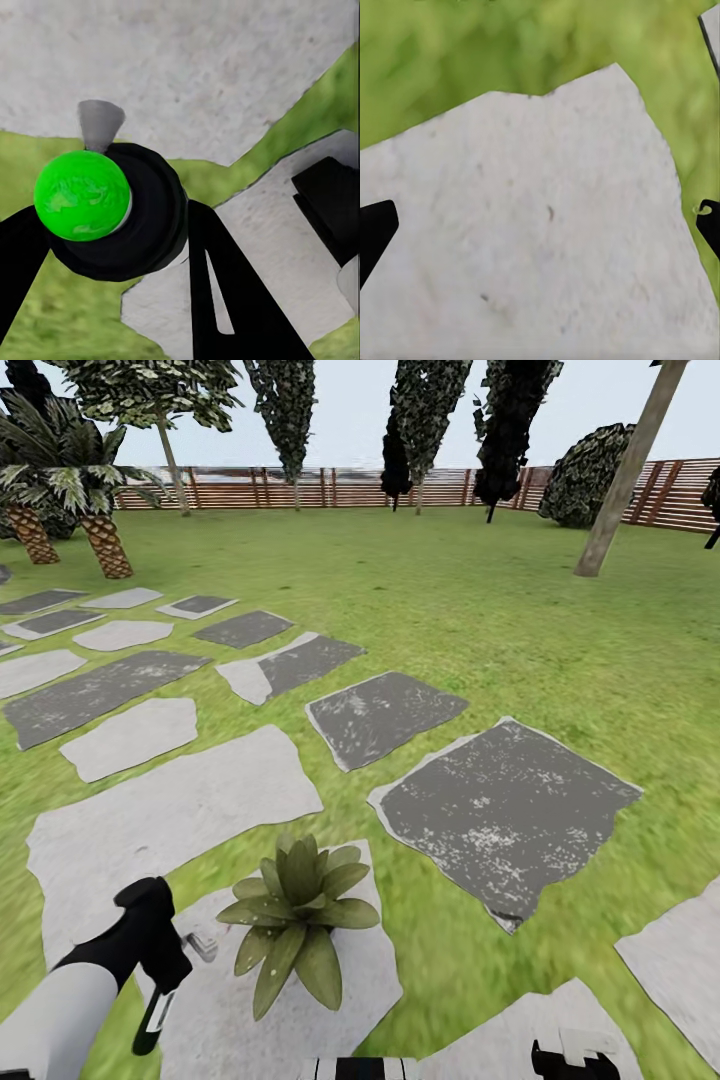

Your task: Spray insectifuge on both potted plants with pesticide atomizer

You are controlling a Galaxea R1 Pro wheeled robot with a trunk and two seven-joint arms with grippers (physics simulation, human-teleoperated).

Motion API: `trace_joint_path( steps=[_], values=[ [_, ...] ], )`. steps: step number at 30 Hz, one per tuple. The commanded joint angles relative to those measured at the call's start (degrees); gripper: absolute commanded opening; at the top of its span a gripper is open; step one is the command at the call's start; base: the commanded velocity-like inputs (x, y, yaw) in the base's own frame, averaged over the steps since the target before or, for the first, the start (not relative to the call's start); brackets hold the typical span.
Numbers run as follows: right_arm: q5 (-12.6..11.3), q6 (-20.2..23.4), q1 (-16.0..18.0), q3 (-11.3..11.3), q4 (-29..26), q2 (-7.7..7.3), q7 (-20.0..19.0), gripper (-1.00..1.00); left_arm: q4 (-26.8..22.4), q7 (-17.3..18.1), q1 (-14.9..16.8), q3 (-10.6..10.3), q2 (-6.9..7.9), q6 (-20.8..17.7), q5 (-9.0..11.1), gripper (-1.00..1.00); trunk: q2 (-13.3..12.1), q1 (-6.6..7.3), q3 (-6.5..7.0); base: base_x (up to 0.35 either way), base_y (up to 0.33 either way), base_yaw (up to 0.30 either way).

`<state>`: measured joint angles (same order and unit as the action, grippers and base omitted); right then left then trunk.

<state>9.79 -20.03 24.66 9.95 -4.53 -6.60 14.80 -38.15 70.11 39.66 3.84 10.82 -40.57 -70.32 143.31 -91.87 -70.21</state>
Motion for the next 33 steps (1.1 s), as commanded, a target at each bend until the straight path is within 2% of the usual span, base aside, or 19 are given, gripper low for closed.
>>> trace_joint_path(
  steps=[1, 6, 15, 24, 33],
  values=[
    [0.61, -0.18, 0.04, 0.46, 0.07, 0.01, 0.14, 1.0, -0.17, 0.52, 0.0, 0.35, -0.23, -0.49, -0.37, -1.0, 0.02, 0.01, -0.05, 0.0, 0.0, 0.0],
    [0.58, -0.18, 0.04, 0.49, 0.07, 0.0, 0.29, 1.0, -0.42, 0.57, -0.02, 0.56, -0.42, -0.56, 0.63, -1.0, 0.02, 0.01, -0.05, -0.016, 0.111, 0.0],
    [0.61, -0.18, 0.04, 0.47, 0.05, 0.0, 0.32, 1.0, -0.43, 0.55, -0.02, 0.65, -0.5, -0.59, 0.73, -1.0, 0.02, 0.01, -0.05, 0.127, 0.274, 0.0],
    [0.58, -0.15, 0.04, 0.42, 0.04, 0.15, 0.24, 1.0, -0.52, 0.47, 0.52, 0.32, -1.5, -0.65, 0.72, -1.0, 0.02, 0.01, -0.05, 0.024, 0.027, -0.009],
    [0.66, -0.17, 0.04, 0.42, 0.07, 0.26, 0.23, 1.0, -0.86, 0.41, 0.67, 0.24, -1.36, -0.6, 0.68, -1.0, 0.02, 0.01, -0.05, 0.0, 0.0, -0.185]
  ],
)
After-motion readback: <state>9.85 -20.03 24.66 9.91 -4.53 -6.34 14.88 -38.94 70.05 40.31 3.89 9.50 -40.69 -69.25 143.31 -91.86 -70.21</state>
